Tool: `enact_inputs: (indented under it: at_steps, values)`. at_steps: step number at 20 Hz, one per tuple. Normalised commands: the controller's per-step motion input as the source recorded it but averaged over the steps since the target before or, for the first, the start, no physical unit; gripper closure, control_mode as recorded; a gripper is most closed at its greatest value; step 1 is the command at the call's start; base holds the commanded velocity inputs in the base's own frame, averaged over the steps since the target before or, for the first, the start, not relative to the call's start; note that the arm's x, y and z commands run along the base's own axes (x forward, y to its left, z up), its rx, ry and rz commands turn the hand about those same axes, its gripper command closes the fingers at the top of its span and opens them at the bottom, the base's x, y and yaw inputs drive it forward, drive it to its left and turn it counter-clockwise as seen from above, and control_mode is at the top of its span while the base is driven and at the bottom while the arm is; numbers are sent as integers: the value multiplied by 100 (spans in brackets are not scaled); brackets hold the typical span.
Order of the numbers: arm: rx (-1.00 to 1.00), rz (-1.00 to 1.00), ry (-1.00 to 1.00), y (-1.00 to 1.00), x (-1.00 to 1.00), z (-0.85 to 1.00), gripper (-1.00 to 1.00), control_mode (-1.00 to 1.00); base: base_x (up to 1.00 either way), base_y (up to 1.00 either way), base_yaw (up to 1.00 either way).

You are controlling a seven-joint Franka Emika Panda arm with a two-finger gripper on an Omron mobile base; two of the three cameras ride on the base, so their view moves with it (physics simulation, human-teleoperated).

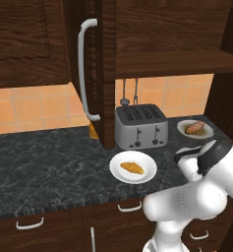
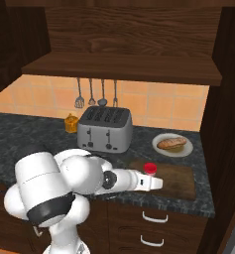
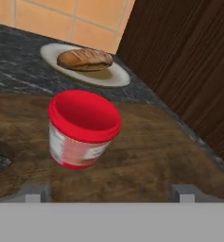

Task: From the different types of pastries on the counter, select a croissant and place it on the cutting board. Then retrieve a jar of jam from the cabinet and place it alongside the croissant on the cutting board.

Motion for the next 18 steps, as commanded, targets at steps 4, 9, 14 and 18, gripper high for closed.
enact_inputs:
  at_steps: [4, 9, 14, 18]
  values:
    - [0, 0, 5, 0, -100, 8, -100, -100, 0, 0, 0]
    - [12, 1, 0, 68, -77, 5, -100, -100, 0, 0, 0]
    - [39, 10, 24, 100, -25, 87, -100, -100, 0, 0, 0]
    - [52, 23, 32, 72, -12, 34, -100, -100, 0, 0, 0]
